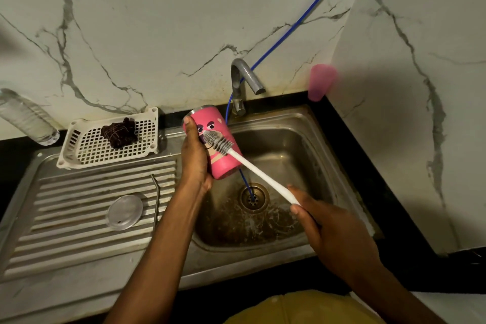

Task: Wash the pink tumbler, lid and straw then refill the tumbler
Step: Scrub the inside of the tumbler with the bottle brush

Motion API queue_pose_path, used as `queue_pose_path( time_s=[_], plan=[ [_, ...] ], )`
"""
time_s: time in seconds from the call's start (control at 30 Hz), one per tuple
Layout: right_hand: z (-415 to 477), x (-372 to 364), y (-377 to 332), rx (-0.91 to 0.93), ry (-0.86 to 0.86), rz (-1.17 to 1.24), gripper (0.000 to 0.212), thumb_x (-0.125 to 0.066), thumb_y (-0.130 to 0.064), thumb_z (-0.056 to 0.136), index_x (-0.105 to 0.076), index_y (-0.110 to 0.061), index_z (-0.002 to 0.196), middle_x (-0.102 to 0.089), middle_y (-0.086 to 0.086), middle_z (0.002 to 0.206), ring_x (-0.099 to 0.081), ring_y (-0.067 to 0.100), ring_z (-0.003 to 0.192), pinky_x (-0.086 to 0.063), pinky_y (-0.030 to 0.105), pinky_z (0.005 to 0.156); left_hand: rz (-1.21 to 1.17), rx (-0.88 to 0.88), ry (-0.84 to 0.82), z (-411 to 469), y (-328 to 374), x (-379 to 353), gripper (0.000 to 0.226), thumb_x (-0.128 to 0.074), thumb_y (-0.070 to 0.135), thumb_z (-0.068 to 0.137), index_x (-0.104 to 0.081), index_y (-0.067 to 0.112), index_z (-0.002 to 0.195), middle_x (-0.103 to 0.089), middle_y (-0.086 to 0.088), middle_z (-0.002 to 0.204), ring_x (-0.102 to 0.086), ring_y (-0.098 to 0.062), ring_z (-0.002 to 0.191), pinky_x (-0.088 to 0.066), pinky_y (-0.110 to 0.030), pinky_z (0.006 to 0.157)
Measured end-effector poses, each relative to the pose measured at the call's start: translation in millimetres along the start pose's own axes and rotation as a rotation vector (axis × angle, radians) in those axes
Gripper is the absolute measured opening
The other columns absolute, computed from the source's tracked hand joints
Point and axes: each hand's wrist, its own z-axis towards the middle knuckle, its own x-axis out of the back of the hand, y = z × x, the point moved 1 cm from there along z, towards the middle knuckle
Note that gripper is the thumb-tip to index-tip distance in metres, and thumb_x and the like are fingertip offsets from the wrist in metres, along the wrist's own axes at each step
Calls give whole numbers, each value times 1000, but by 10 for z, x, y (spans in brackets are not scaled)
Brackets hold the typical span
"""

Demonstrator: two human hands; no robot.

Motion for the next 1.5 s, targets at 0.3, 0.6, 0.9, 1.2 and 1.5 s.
queue_pose_path(
  time_s=[0.3, 0.6, 0.9, 1.2, 1.5],
  plan=[
    [458, 202, -33, 33, 83, -72, 46, -35, -54, 100, -46, -47, 144, -44, -16, 62, -46, -4, 51, -40, 15, 47, -9, 148, -153, 71, 93, 95, 54, -42, 63, 98, -67, 17, 109, -76, -4, 85, -72, -18, 70, -61, -32, 61],
    [515, 309, -2, 27, 109, -29, 40, -46, -48, 101, -53, -42, 140, -51, -13, 57, -53, -1, 50, -41, 16, 44, -123, 307, -259, 39, 195, 252, 61, -55, 60, 91, -64, 12, 127, -71, -15, 112, -68, -34, 92, -56, -51, 86],
    [206, 284, 383, 177, -4, 66, 43, -43, -54, 101, -52, -43, 142, -55, -21, 70, -55, -2, 56, -51, 25, 49, 65, 327, -268, 42, 242, 279, 58, -58, 60, 85, -66, 12, 118, -74, -11, 98, -72, -25, 80, -60, -43, 75],
    [468, 298, 574, 98, 150, -39, 41, -45, -53, 98, -60, -40, 134, -56, -14, 63, -51, 3, 51, -47, 26, 47, 228, 227, -292, -73, 281, 86, 47, -51, 55, 97, -67, 12, 109, -75, -12, 89, -72, -23, 68, -60, -35, 62],
    [287, 113, 603, 61, 80, 185, 38, -44, -58, 98, -52, -56, 135, -69, -9, 70, -66, 2, 63, -57, 31, 59, 322, 142, -292, -95, 314, 179, 43, -53, 49, 97, -65, 12, 114, -76, -9, 87, -73, -20, 67, -58, -29, 54]
  ],
)
